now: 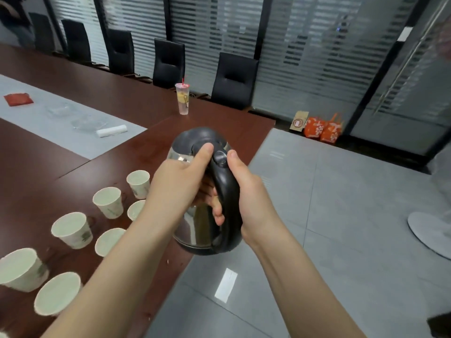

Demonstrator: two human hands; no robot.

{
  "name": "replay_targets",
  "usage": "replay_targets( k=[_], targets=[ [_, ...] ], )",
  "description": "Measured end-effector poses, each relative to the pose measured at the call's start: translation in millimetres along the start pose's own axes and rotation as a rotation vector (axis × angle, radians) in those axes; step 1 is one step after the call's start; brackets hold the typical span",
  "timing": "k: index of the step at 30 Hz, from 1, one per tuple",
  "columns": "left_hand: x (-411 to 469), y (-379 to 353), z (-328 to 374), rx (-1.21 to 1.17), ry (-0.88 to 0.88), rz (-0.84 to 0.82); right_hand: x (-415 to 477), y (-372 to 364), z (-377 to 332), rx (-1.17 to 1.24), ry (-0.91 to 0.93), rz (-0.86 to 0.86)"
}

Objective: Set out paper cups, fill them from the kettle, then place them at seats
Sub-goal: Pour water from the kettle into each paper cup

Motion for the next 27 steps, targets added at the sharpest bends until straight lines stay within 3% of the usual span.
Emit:
replay_targets(
  k=[10,19,27],
  targets=[
    [100.3,-121.3,6.6,0.015,-0.004,0.157,156.6,57.2,-25.2,-0.032,0.014,-0.058],
    [203.7,-214.4,-15.1,-0.024,0.087,0.422,310.4,86.3,-35.5,-0.131,-0.046,-0.268],
    [271.1,-243.1,-36.0,0.208,0.091,0.603,412.8,65.3,-6.9,-0.137,-0.102,-0.341]
  ],
)
Point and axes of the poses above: each hand's wrist, its own x-axis towards the middle knuckle, its own y-axis out of the back of the hand, z = x × y, the point moved 2 cm from there along x, towards the middle knuckle, and after that the axes turned 15 degrees about z, right-handed, at the moved point
